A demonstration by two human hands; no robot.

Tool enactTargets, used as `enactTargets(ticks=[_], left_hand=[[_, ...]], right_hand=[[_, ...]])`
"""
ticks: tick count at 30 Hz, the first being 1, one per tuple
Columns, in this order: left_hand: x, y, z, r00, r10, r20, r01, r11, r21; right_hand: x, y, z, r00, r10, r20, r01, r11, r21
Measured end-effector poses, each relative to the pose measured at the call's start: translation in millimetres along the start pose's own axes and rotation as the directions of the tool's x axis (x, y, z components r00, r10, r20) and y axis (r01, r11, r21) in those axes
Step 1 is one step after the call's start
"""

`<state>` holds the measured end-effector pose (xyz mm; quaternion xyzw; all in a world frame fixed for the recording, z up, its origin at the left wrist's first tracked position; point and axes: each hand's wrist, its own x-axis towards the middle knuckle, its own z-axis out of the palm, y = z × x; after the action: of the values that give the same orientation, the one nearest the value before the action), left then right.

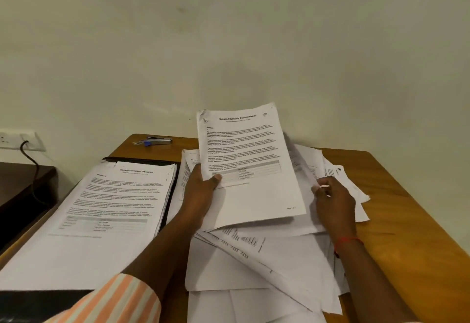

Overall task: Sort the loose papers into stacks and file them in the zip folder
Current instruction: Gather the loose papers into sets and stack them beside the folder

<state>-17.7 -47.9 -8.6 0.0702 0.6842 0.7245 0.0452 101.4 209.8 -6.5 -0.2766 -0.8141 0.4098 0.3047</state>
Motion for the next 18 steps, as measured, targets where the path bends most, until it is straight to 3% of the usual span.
enactTargets(ticks=[4,10,13,18], left_hand=[[-3,-2,5,1.000,-0.004,0.012,0.003,1.000,0.028],[-3,-2,3,1.000,0.000,-0.030,0.000,1.000,0.007],[-3,-1,3,0.999,-0.032,-0.026,0.032,0.999,-0.011],[-3,2,6,0.998,-0.051,0.028,0.051,0.999,-0.006]], right_hand=[[-4,1,6,0.993,0.100,0.065,-0.116,0.939,0.324],[-10,2,11,0.960,0.184,0.213,-0.272,0.800,0.535],[-18,-4,15,0.944,0.168,0.283,-0.311,0.737,0.600],[-27,-14,20,0.923,0.144,0.356,-0.344,0.721,0.602]])
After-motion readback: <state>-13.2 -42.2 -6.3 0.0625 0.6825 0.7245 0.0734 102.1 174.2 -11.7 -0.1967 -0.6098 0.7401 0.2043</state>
